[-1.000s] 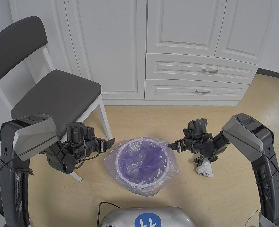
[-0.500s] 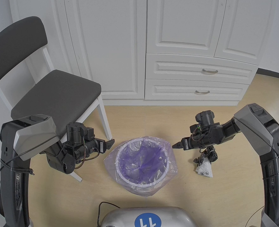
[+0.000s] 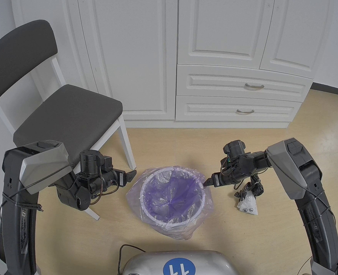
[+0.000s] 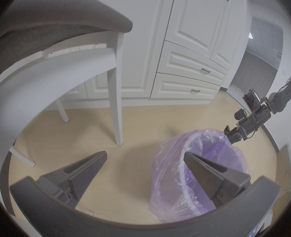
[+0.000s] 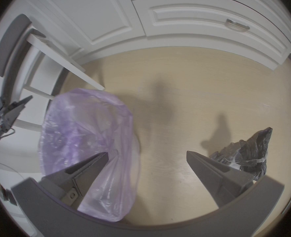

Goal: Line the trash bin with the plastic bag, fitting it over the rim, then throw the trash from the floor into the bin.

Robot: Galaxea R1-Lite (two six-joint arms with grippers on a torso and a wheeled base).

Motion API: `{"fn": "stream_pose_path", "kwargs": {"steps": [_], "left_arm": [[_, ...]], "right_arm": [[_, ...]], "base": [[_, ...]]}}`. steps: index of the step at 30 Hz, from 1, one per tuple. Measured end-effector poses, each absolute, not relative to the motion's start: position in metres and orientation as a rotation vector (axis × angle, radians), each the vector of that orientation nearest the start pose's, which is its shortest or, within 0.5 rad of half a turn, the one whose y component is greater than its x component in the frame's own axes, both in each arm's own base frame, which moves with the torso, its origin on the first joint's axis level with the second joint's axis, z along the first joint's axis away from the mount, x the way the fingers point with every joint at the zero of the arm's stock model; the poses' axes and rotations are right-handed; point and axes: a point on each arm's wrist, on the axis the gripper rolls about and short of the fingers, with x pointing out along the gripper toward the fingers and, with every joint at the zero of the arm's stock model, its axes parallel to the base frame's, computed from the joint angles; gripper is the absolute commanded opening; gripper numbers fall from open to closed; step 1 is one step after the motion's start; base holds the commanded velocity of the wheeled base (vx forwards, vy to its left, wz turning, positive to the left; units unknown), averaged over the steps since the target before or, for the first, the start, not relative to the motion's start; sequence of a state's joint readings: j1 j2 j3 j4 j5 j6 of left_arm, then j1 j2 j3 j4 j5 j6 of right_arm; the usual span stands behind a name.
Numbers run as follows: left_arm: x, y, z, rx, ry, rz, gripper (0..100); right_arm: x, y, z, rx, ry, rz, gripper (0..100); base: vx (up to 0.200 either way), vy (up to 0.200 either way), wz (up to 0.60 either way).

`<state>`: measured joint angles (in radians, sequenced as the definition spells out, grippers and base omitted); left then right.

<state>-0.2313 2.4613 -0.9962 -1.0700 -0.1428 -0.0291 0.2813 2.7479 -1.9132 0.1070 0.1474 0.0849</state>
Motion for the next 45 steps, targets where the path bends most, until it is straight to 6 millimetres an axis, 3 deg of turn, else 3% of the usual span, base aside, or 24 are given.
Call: {"fn": "stream_pose_path", "kwargs": {"steps": [6, 19, 31, 39, 45], "left_arm": [[0.410, -0.095, -0.032, -0.008, 0.479, -0.352, 100], [0.412, -0.089, -0.057, -0.010, 0.616, -0.355, 100], [0.402, -0.085, -0.061, 0.012, 0.654, -0.419, 100], [0.392, -0.085, -0.068, 0.052, 0.773, -0.456, 100], [0.406, -0.088, -0.065, 0.076, 0.837, -0.466, 100]], "right_arm": [[0.490, 0.151, -0.065, 0.005, 0.988, 0.352, 100], [0.488, 0.151, -0.073, 0.006, 1.000, 0.349, 100], [0.487, 0.150, -0.075, 0.004, 1.007, 0.343, 100], [0.487, 0.150, -0.071, 0.021, 1.008, 0.332, 100], [0.487, 0.148, -0.068, 0.028, 1.001, 0.327, 100]], "base": [[0.000, 0.000, 0.00], [0.000, 0.000, 0.00], [0.000, 0.000, 0.00], [0.000, 0.000, 0.00], [0.000, 0.000, 0.00]]}}
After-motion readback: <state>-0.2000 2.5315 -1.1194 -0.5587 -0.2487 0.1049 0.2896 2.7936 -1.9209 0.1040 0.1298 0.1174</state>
